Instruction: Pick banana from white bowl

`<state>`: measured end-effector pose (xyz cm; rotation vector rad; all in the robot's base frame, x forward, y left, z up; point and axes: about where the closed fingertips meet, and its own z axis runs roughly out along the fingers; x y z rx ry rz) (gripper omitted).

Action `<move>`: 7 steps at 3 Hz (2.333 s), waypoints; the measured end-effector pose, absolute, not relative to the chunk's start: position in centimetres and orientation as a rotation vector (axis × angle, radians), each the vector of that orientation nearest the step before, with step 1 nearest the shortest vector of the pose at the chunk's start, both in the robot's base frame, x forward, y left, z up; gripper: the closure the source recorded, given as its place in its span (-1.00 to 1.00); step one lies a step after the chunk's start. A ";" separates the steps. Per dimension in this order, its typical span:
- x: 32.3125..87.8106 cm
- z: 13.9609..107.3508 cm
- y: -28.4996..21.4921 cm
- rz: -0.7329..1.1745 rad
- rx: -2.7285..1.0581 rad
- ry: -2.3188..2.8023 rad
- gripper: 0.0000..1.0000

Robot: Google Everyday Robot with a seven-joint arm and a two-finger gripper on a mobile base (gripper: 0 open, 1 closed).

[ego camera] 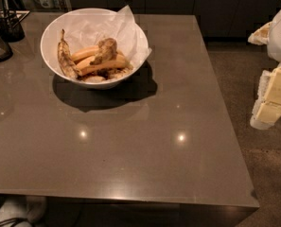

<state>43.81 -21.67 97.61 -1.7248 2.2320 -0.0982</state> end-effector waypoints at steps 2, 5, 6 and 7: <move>46.7 98.5 -19.7 -0.055 -1.703 2.292 -1.00; 52.6 99.5 -14.0 0.056 -1.577 2.369 -1.00; 56.9 99.6 -8.2 0.136 -1.566 2.362 -1.00; 57.9 100.2 -6.9 0.133 -1.553 2.316 -1.00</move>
Offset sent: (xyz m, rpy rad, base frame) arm 0.0180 0.0081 0.0058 0.0392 0.0701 -0.0779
